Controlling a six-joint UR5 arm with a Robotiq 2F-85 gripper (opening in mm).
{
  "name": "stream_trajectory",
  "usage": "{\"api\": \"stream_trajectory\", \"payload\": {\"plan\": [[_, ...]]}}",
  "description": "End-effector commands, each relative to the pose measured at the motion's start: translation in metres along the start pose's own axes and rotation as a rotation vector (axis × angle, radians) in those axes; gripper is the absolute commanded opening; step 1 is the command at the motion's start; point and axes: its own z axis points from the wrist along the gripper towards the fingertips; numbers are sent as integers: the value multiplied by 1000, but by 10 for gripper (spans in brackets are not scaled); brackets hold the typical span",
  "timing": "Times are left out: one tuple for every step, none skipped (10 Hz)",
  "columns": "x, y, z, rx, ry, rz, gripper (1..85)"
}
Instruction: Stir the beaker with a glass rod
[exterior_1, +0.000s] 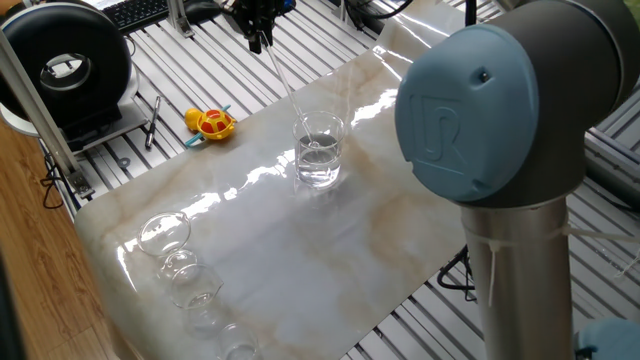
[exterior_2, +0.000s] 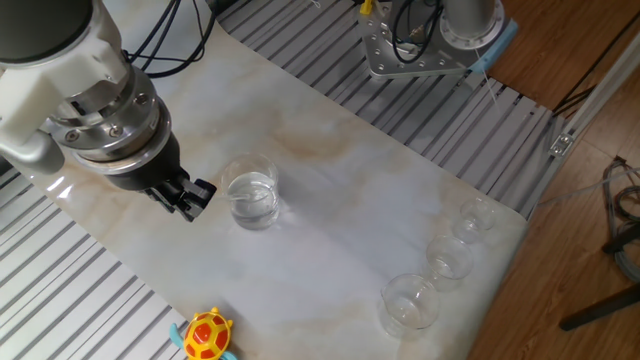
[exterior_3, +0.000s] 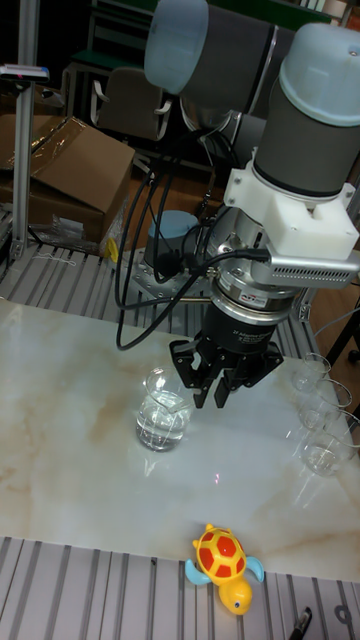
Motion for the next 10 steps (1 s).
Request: {"api": "stream_trajectory", "payload": {"plan": [[3, 3, -2, -10, -5, 4, 293], [4, 3, -3, -9, -2, 1, 293], [5, 3, -2, -11, -1, -2, 293], [6, 3, -2, -12, -1, -3, 290], [5, 2, -2, -7, -3, -3, 290], [5, 4, -1, -10, -4, 1, 287], [5, 4, 0, -4, -2, 3, 287], [5, 3, 0, -1, -2, 4, 283], [5, 4, 0, -1, -2, 7, 283], [5, 4, 1, 2, -3, 10, 280]]}}
